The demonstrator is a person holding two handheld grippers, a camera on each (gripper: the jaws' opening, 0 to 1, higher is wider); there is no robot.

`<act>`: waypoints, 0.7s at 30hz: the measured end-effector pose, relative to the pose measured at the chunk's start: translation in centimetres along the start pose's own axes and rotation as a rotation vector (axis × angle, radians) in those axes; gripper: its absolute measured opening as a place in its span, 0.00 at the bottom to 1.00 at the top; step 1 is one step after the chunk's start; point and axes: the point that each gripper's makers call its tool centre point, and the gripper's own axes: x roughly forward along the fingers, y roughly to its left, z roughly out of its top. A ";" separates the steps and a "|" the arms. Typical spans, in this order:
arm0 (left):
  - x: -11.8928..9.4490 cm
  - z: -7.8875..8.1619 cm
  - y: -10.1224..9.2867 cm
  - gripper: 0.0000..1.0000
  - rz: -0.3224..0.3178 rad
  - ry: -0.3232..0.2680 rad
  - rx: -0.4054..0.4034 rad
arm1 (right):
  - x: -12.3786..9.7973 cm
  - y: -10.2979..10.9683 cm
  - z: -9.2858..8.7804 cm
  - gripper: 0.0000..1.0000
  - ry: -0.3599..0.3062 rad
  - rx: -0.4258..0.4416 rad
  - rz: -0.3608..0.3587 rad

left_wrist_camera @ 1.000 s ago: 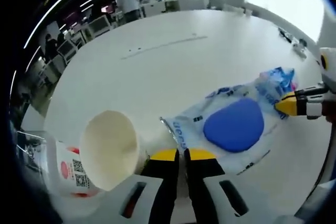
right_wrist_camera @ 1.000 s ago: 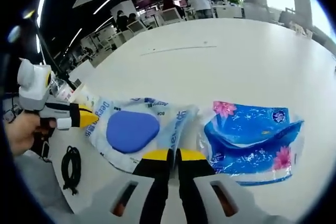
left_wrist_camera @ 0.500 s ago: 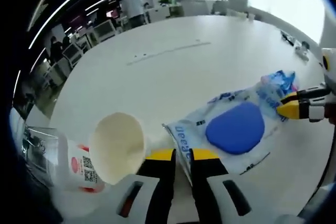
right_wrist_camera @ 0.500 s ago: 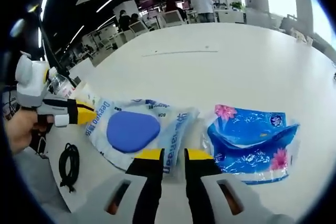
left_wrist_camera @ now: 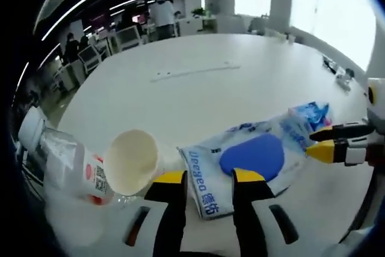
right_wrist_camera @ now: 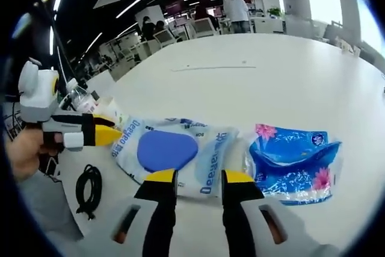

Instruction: Arrange the tabletop items into an orderly group along one side of the table until the central work area is clear of visible clutter.

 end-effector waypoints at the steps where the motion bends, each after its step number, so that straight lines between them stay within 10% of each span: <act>1: -0.2 0.0 -0.2 0.24 -0.002 0.001 0.003 | -0.1 0.1 0.0 0.28 -0.001 0.000 0.006; 21: -3.8 0.1 -0.1 0.64 0.023 -0.063 -0.063 | -3.0 2.3 0.1 0.48 -0.034 0.002 0.078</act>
